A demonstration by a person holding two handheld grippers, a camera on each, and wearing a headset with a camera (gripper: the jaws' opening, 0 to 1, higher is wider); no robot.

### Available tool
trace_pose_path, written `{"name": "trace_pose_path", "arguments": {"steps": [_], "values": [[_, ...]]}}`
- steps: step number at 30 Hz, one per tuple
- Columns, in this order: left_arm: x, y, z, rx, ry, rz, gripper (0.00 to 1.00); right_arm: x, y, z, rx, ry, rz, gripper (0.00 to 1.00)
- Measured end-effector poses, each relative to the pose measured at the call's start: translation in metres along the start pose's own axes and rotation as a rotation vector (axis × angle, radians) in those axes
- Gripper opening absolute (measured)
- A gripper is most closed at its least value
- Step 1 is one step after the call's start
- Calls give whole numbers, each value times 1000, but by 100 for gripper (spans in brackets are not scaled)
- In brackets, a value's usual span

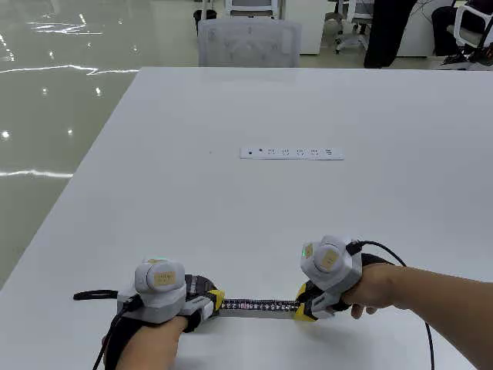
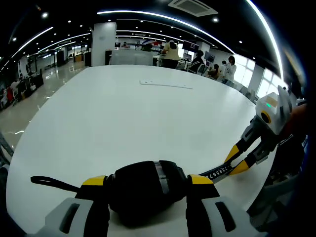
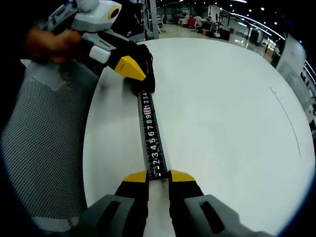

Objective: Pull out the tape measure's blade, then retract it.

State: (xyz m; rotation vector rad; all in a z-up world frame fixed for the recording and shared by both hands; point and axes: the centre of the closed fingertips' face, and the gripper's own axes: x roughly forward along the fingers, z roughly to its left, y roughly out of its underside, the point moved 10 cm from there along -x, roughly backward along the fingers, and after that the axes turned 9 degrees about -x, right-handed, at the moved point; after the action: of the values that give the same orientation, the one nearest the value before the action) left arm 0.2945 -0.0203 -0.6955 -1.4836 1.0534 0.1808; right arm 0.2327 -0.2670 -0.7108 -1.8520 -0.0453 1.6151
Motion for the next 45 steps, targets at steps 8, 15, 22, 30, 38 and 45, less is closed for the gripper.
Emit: {"name": "trace_pose_path", "arguments": {"steps": [8,15,22,30,38,45], "values": [[0,0,0,-1,1,0,59,4,-4,-1,-4,-1,-3,13],[0,0,0,-1,2,1,59,8,-10,-1,7,2,-23,13],[0,0,0,-2,2,1,59,12,-15,0,2,2,-30,13],[0,0,1,-1,2,1,59,13,-16,0,1,1,-34,13],[0,0,1,-1,3,2,59,15,-21,-2,-10,-6,-26,13],[0,0,0,-4,4,3,59,19,-26,-1,-14,-6,-31,14]]}}
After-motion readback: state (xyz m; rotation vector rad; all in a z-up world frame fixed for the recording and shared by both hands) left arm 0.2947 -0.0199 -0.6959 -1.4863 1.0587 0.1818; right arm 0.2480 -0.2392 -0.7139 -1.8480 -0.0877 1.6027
